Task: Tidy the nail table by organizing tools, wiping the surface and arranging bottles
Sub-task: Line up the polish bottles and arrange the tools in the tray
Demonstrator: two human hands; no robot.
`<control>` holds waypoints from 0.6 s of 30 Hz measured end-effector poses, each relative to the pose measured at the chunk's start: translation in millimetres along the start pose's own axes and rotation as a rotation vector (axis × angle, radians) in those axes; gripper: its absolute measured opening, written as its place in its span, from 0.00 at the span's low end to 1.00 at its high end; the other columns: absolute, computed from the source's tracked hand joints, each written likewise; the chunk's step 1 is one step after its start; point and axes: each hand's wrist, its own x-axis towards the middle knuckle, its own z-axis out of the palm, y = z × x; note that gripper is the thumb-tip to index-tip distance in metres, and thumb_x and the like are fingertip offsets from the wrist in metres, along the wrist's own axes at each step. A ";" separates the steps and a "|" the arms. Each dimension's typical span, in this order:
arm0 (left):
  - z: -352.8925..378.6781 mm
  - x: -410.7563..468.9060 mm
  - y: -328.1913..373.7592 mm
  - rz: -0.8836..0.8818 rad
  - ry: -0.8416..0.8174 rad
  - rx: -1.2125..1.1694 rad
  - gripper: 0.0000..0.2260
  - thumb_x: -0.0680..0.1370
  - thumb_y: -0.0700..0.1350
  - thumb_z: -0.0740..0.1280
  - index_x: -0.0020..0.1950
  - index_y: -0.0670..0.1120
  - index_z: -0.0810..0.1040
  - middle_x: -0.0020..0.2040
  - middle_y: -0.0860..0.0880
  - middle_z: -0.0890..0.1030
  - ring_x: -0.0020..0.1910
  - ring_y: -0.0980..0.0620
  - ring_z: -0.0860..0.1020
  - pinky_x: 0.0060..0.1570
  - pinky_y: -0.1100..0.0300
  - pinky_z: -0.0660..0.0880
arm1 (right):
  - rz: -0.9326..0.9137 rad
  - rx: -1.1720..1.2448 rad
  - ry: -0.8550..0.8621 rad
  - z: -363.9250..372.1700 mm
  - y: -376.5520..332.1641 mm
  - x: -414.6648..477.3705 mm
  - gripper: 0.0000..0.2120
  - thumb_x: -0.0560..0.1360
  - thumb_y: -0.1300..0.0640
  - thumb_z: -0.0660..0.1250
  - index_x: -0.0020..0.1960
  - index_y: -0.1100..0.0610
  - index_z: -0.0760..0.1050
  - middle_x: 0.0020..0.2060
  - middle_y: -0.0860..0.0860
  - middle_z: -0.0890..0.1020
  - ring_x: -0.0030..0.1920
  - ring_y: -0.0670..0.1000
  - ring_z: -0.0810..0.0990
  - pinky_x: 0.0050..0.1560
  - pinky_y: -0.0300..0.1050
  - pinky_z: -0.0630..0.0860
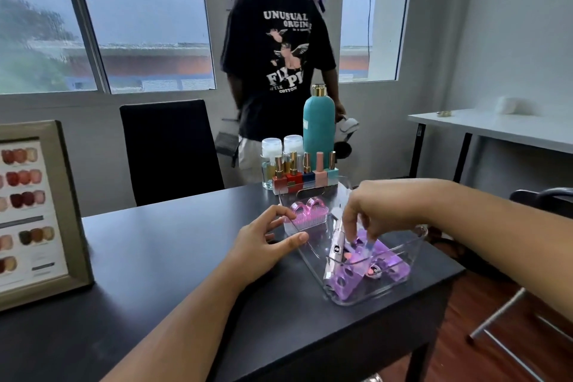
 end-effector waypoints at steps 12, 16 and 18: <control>0.6 -0.1 -2.4 0.002 0.014 -0.014 0.22 0.62 0.67 0.70 0.51 0.61 0.74 0.59 0.65 0.76 0.64 0.64 0.71 0.64 0.60 0.70 | 0.129 -0.269 -0.070 17.2 2.8 5.9 0.19 0.74 0.63 0.66 0.64 0.50 0.76 0.55 0.50 0.81 0.47 0.51 0.75 0.36 0.39 0.66; 0.1 0.1 -3.5 0.004 0.020 -0.011 0.21 0.62 0.67 0.70 0.51 0.61 0.75 0.59 0.65 0.76 0.63 0.65 0.72 0.65 0.59 0.70 | 0.141 -0.330 -0.132 17.3 -2.2 5.8 0.21 0.73 0.59 0.70 0.65 0.52 0.73 0.57 0.51 0.79 0.51 0.51 0.74 0.43 0.42 0.66; 0.5 0.7 -3.5 0.004 0.023 -0.014 0.22 0.61 0.68 0.70 0.51 0.61 0.75 0.59 0.64 0.76 0.63 0.65 0.72 0.65 0.57 0.71 | 0.158 -0.283 -0.100 15.0 -1.5 5.8 0.20 0.72 0.60 0.71 0.63 0.54 0.73 0.56 0.52 0.78 0.49 0.50 0.72 0.42 0.41 0.66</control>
